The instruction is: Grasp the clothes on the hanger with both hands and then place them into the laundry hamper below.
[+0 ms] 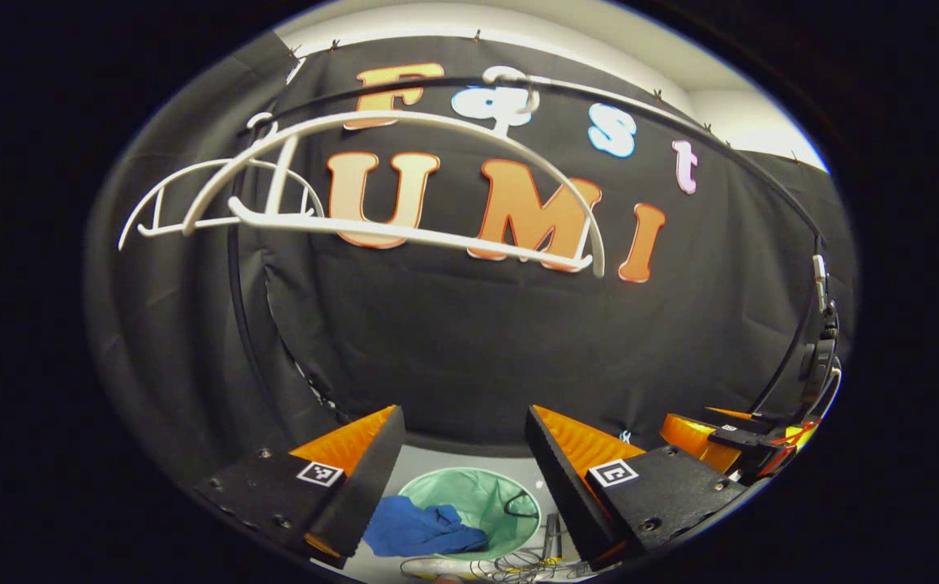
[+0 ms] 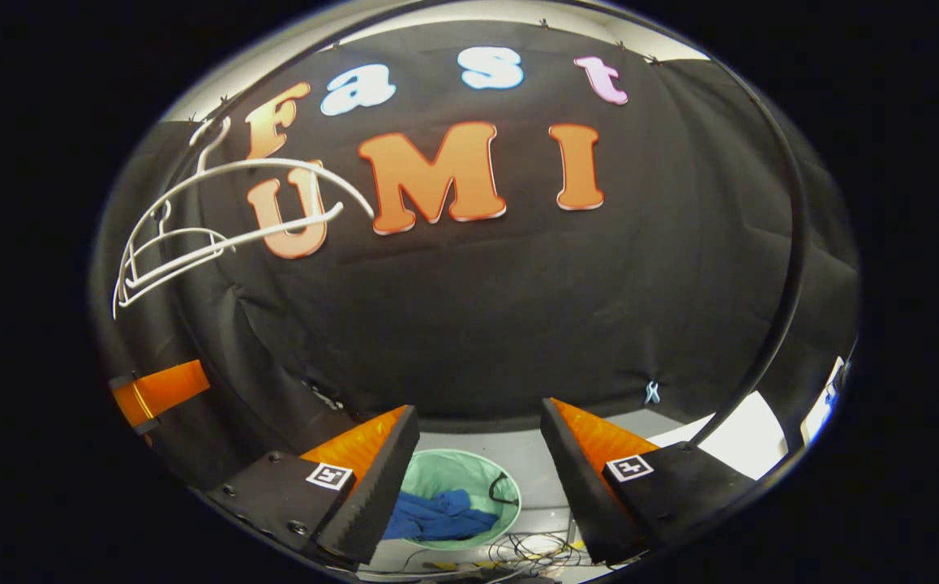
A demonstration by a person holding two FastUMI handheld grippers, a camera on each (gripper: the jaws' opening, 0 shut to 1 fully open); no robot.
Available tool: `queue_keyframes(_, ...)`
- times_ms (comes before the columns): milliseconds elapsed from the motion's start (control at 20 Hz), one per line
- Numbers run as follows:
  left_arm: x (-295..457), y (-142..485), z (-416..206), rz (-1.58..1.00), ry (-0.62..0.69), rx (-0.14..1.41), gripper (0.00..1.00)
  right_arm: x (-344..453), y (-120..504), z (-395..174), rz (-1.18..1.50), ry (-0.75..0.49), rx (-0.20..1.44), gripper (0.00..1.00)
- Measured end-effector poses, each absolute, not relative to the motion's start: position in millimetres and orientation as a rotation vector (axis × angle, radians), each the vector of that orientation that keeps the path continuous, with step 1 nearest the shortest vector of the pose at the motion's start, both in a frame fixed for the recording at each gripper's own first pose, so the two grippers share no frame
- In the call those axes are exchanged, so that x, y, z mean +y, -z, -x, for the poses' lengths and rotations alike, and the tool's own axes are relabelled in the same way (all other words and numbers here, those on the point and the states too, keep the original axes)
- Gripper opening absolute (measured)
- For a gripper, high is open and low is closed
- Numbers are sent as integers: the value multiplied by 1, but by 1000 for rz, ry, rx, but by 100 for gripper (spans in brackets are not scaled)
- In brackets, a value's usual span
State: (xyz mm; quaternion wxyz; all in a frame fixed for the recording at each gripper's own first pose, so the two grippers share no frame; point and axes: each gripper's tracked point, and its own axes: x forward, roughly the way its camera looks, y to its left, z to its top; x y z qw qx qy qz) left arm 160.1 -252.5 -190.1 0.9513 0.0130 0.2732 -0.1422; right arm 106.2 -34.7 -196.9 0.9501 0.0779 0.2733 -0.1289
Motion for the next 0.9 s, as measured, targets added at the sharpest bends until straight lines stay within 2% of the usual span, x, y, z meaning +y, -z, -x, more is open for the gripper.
queue_keyframes(350, -240, 136, -178, -22, 257, 387, 94, -46, 120, -106, -62, 271, 346, 98)
queue_keyframes(400, -240, 133, -181, -27, 256, 373, 94, -48, 116, -111, -53, 270, 326, 98)
queue_keyframes(450, -238, 130, -181, -32, 252, 364, 94, -48, 109, -112, -46, 269, 306, 89)
queue_keyframes(500, -237, 130, -183, -35, 249, 360, 90, -48, 103, -113, -41, 270, 289, 89)
queue_keyframes(600, -236, 130, -183, -36, 240, 363, 94, -46, 100, -109, -27, 267, 260, 89)
queue_keyframes(650, -235, 131, -184, -38, 233, 363, 90, -46, 98, -111, -16, 264, 256, 89)
queue_keyframes(700, -234, 130, -186, -39, 221, 357, 94, -46, 98, -111, -9, 258, 255, 89)
queue_keyframes(800, -233, 125, -191, -52, 204, 336, 90, -44, 95, -112, -24, 243, 238, 89)
queue_keyframes(900, -239, 121, -193, -57, 214, 316, 94, -50, 93, -122, -31, 247, 229, 89)
